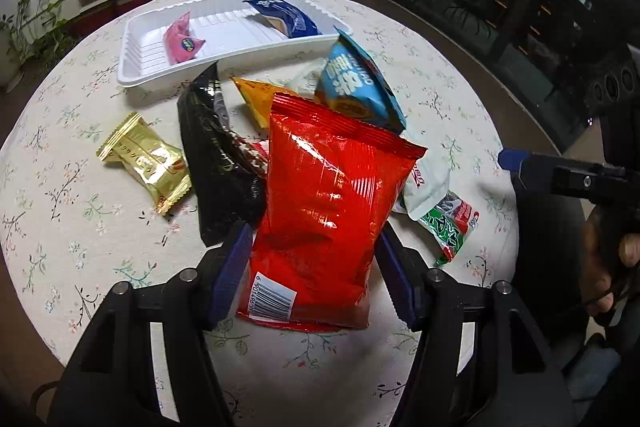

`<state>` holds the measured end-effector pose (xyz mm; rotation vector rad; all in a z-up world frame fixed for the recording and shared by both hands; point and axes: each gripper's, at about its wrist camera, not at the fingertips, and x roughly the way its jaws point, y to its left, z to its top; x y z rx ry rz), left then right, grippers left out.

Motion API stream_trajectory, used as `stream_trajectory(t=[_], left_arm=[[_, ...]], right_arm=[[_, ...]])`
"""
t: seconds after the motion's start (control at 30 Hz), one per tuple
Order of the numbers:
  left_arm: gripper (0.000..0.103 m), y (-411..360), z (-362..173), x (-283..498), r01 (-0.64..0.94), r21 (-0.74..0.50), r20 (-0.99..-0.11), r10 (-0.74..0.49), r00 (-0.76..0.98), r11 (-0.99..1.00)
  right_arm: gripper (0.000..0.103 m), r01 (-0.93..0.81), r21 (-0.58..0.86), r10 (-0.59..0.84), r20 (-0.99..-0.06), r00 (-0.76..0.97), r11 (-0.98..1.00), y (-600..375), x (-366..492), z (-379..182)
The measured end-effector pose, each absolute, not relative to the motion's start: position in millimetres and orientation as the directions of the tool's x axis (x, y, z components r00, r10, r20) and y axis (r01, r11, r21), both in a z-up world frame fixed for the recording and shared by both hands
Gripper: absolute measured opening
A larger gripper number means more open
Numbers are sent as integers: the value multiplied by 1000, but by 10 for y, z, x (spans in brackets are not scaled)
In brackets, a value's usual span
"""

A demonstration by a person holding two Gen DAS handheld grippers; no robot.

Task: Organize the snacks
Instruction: 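Grasp the red chip bag with the left tool, then grasp the white packet with the right tool while the left tool holds the red bag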

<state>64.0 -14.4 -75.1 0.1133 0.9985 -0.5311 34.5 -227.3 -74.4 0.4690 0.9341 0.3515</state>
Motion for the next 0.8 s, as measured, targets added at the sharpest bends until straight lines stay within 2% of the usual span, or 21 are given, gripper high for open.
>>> stream_trajectory(t=[0.3,0.43,0.67,0.8], left_arm=[[60,-136,-863,741,463,-160,-840,-366,400,872],[52,-94,-873,765,456,-183,-834,-383,397,871],[50,-15,-841,748,432,-216,-816,-405,413,876],[50,164,-766,673,399,-284,-787,-449,423,872]], right_arm=[[89,-95,534,494,-682,539,840,-2250,343,-785],[85,-99,532,496,-685,534,841,-2231,360,-799],[79,-106,511,483,-696,531,853,-2198,374,-811],[75,-116,467,450,-711,541,877,-2176,442,-777]])
